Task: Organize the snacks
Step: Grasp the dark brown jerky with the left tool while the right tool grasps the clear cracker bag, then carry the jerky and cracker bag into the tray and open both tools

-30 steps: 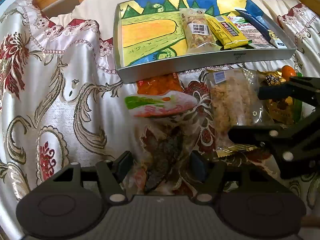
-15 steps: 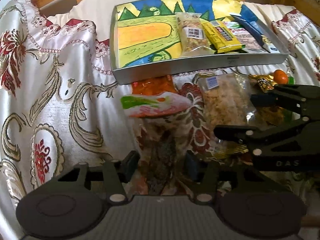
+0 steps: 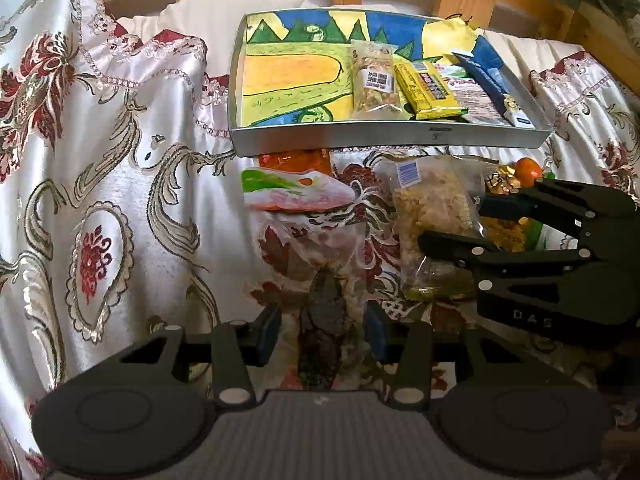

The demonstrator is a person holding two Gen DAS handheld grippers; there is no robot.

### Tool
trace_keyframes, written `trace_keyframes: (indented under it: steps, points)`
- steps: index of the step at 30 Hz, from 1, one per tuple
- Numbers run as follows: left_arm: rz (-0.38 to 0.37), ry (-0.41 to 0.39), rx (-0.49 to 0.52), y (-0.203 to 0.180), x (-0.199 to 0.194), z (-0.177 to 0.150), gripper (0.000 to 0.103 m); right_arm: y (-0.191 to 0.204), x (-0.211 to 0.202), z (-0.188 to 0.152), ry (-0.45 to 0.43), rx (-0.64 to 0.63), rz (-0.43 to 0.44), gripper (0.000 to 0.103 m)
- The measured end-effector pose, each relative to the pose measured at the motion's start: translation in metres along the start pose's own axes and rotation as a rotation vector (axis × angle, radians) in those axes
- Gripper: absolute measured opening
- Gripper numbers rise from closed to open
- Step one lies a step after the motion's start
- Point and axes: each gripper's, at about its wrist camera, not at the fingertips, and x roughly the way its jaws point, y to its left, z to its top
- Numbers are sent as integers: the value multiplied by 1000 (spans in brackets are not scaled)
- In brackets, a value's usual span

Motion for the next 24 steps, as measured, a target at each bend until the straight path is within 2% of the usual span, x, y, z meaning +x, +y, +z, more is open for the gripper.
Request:
trace_keyframes:
  steps: [6, 11, 19, 24]
  points:
    - [-5, -25, -11, -2, -11, 3, 48, 0, -13, 3, -27, 17, -3, 48]
    - [-3, -65, -8, -5, -19, 19, 48, -8, -25, 12, -65, 54, -13, 48]
    - [-27, -169, -46, -19, -18, 79, 48, -52, -37, 31, -163, 138, -94, 48]
    - [-46, -183, -82, -27, 3, 117, 48, -89, -41, 36, -197, 204, -149, 48]
